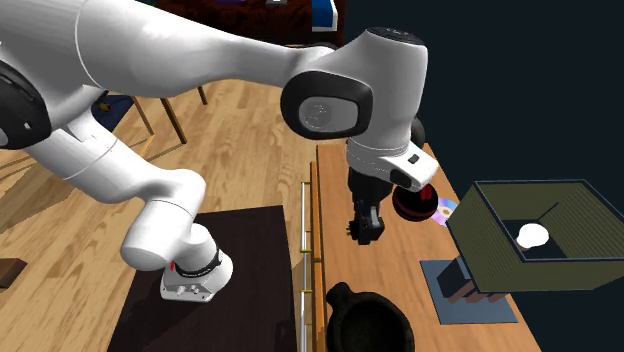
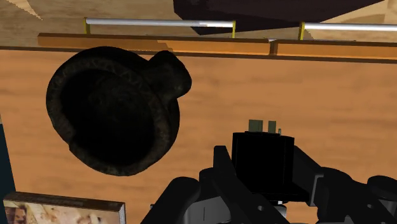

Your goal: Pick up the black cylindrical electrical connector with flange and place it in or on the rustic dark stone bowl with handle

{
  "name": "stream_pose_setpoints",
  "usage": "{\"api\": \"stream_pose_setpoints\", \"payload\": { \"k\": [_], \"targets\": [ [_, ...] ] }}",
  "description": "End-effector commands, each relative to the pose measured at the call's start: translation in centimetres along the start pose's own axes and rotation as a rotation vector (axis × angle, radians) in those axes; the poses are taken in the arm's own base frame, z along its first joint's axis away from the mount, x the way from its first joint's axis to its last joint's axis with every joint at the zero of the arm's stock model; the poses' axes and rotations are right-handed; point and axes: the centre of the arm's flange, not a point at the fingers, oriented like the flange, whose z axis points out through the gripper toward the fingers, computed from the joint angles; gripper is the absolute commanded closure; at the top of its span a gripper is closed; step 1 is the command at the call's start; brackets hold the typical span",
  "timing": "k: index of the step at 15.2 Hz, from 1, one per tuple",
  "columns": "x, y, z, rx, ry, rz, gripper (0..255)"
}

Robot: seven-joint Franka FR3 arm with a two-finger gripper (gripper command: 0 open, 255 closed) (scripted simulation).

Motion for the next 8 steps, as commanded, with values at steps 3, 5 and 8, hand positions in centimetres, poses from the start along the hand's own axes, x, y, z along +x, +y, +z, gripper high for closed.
{"api": "stream_pose_setpoints", "payload": {
  "k": [3, 5, 8],
  "targets": [
    [-0.1, 5.1, 0.7, 0.000, 0.000, -0.001, 255],
    [-0.1, 7.7, 1.1, 0.000, 0.000, -0.001, 255],
    [0.0, 11.7, 1.6, 0.000, 0.000, -0.001, 255]
  ]
}}
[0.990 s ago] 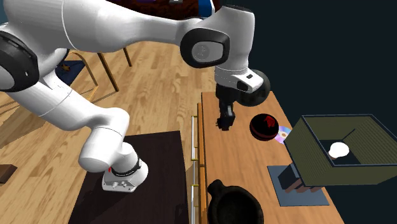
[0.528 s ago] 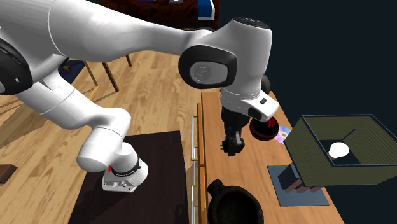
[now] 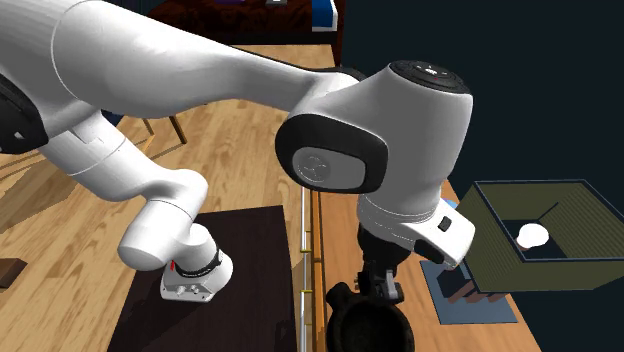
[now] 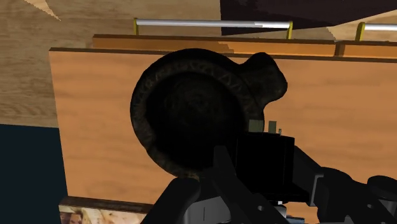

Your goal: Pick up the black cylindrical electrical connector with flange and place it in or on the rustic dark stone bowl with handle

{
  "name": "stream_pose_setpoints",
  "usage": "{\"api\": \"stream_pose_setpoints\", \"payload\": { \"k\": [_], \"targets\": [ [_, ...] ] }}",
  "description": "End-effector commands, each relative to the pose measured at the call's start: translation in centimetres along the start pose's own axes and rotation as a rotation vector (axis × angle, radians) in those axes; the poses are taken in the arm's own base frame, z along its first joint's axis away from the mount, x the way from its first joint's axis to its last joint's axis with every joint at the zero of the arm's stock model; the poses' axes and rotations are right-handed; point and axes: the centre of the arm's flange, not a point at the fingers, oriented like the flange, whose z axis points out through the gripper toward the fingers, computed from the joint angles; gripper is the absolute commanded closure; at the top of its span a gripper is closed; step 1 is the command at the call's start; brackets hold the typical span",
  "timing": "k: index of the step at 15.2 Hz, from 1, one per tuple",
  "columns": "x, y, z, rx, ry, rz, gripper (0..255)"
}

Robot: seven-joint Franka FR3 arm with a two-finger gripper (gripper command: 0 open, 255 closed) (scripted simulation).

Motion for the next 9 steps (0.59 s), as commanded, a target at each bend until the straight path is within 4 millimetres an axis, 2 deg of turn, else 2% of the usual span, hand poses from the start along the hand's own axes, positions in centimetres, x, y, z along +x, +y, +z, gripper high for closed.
{"api": "stream_pose_setpoints", "payload": {
  "k": [1, 2, 9],
  "targets": [
    [0.2, 2.5, 0.5, -0.001, 0.000, -0.002, 255],
    [0.2, 4.1, 0.7, -0.001, 0.000, -0.002, 255],
    [0.2, 3.6, 4.4, -0.001, 0.000, -0.002, 255]
  ]
}}
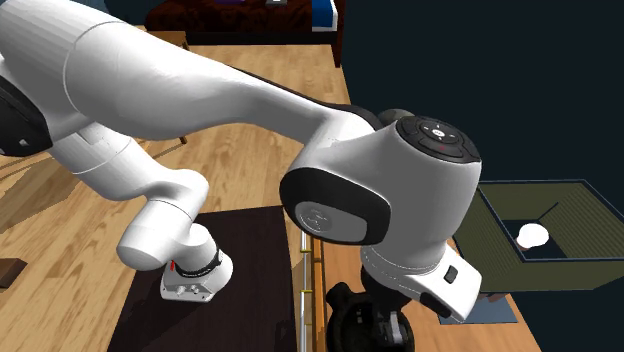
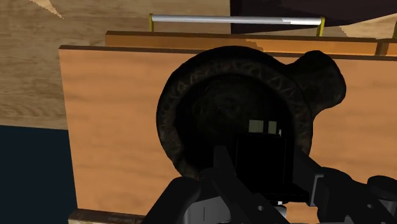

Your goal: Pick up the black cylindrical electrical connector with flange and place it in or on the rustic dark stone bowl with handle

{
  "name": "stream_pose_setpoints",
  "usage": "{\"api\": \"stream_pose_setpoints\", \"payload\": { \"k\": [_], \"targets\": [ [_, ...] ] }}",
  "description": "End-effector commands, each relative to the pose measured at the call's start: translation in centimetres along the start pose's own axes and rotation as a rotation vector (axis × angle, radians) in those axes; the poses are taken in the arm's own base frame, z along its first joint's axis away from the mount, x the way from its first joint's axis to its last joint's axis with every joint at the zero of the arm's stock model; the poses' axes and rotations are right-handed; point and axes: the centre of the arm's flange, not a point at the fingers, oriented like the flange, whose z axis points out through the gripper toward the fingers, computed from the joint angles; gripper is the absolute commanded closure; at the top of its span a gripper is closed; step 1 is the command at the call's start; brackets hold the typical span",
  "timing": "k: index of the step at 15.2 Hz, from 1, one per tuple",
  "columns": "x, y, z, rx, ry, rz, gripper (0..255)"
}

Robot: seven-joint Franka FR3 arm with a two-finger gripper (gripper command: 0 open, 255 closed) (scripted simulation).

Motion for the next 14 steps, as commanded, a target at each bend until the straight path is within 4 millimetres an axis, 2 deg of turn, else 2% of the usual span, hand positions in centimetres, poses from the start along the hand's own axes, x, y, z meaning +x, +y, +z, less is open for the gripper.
{"api": "stream_pose_setpoints", "payload": {
  "k": [1, 6, 14],
  "targets": [
    [0.0, -0.1, 1.1, 0.000, 0.001, 0.000, 255],
    [0.0, -0.5, 3.8, 0.000, 0.001, 0.000, 255],
    [0.0, -0.5, 3.8, 0.000, 0.001, 0.000, 255]
  ]
}}
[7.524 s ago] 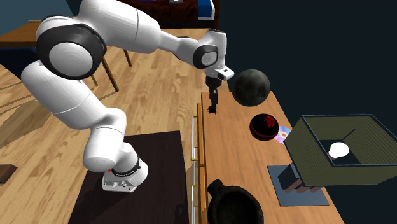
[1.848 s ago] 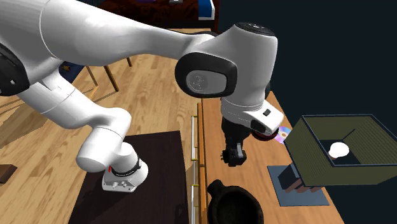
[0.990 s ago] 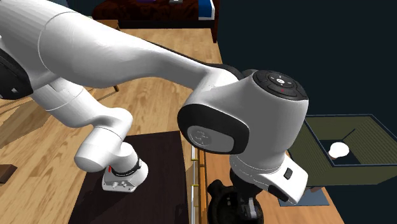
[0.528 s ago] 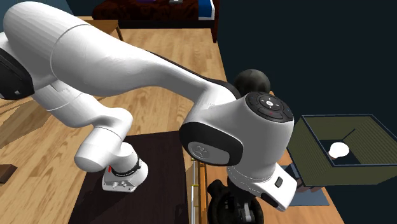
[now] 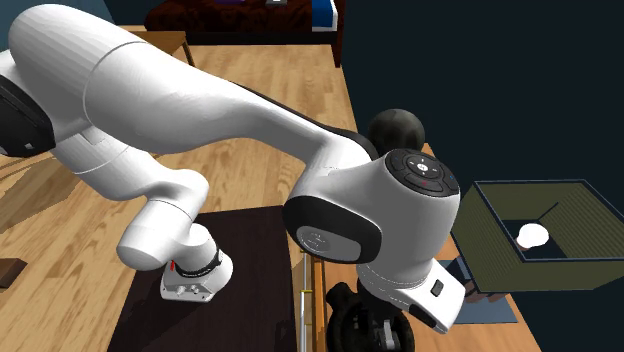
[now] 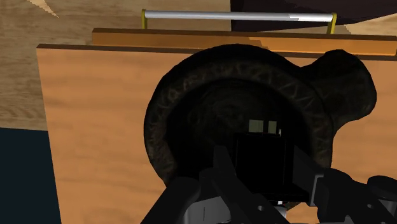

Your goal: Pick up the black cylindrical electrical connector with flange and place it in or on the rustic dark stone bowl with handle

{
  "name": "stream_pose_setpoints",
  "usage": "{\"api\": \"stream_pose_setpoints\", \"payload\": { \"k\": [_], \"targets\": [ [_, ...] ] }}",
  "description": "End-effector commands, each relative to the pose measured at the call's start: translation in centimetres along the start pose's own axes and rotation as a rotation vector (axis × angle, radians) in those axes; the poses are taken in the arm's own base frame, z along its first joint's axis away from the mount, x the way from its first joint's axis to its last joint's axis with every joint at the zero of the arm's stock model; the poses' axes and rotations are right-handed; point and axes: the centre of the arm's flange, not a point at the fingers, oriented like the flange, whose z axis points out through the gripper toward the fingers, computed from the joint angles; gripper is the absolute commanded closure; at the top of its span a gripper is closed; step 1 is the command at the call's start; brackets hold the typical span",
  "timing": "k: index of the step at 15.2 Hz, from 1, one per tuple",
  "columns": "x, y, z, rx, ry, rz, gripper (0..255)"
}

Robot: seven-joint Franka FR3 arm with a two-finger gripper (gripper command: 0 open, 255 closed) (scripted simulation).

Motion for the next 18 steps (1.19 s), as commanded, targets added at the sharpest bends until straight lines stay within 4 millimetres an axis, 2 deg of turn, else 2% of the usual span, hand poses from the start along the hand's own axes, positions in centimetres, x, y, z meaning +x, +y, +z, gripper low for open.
{"api": "stream_pose_setpoints", "payload": {
  "k": [1, 6, 10, 18],
  "targets": [
    [0.0, 0.0, 0.0, 0.000, 0.000, 0.000, 0],
    [0.0, 0.0, 0.0, 0.000, 0.000, 0.000, 0],
    [0.0, 0.0, -5.0, 0.000, 0.000, 0.000, 0],
    [0.0, 0.0, -5.0, 0.000, 0.000, 0.000, 0]
  ]
}}
